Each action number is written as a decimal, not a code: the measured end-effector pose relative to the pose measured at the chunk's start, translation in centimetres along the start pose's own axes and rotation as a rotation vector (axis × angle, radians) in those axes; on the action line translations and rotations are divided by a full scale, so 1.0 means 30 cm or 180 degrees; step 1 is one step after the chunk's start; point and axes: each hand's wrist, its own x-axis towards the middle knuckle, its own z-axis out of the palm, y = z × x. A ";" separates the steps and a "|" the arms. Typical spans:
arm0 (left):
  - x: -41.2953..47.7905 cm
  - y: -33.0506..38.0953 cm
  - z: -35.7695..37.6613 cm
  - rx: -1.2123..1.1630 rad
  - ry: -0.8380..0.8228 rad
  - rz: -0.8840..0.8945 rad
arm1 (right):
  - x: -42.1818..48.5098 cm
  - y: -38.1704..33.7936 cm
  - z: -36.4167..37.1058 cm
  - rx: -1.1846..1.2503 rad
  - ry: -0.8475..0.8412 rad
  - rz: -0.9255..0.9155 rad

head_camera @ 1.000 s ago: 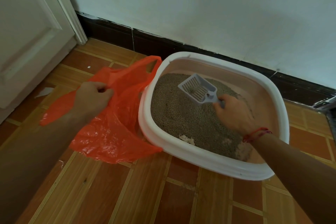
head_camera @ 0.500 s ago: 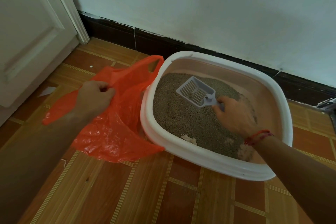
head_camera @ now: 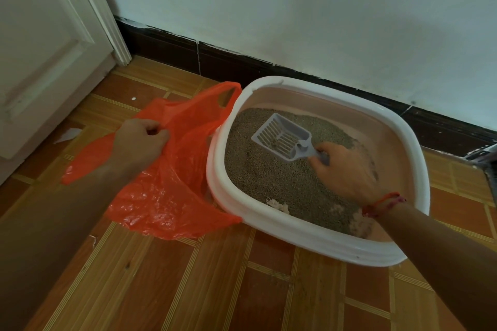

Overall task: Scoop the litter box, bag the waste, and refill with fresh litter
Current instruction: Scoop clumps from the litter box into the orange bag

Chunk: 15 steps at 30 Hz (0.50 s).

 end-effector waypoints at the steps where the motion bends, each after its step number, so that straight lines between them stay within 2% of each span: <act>1: 0.001 0.000 0.001 -0.0006 0.0005 -0.0011 | -0.007 -0.009 -0.010 0.0000 -0.0009 -0.0051; 15: 0.019 0.019 -0.022 0.0034 0.0108 0.0128 | -0.025 -0.238 -0.114 -0.0087 -0.0447 -0.1131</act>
